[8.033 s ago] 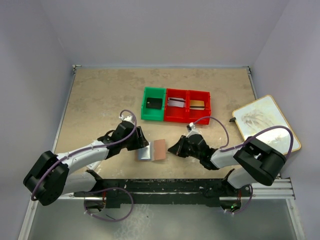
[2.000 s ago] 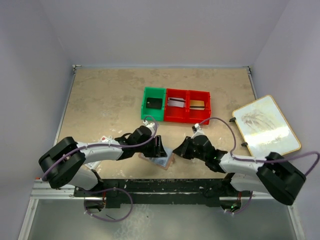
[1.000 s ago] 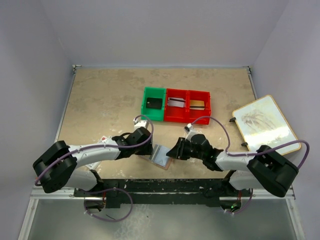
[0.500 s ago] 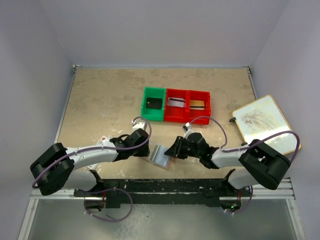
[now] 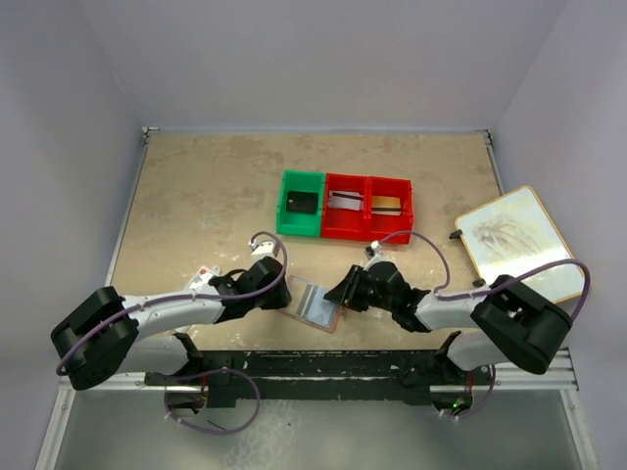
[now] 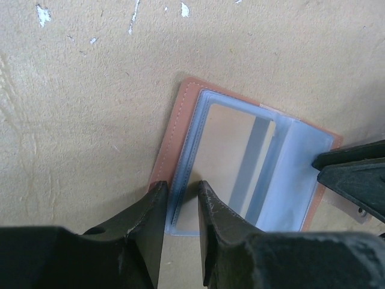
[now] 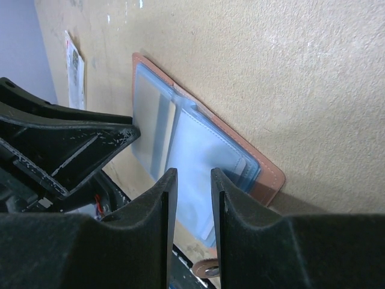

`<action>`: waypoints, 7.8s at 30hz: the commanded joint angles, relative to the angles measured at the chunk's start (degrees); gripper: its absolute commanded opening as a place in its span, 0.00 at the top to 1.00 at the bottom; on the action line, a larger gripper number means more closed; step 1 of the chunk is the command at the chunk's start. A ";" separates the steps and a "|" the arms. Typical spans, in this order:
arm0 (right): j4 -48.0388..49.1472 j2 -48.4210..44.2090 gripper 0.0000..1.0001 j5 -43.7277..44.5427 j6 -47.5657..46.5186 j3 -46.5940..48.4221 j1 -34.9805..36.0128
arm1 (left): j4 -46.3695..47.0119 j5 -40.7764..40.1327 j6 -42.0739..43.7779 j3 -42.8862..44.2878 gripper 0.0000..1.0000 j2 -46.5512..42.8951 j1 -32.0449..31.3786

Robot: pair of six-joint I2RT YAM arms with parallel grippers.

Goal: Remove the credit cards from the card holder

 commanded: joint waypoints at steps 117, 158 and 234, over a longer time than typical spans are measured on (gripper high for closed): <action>-22.95 -8.75 0.59 6.10 -2.57 5.84 4.69 | -1.87 0.04 -4.03 -1.43 0.78 -3.61 -1.56; -30.03 0.57 0.52 6.00 -14.90 20.11 4.94 | -1.35 0.46 -3.84 -1.02 0.79 -2.05 -1.65; -21.47 -1.93 0.38 3.85 -9.43 15.32 6.03 | 22.30 7.21 -8.79 -6.12 0.75 -1.26 -1.72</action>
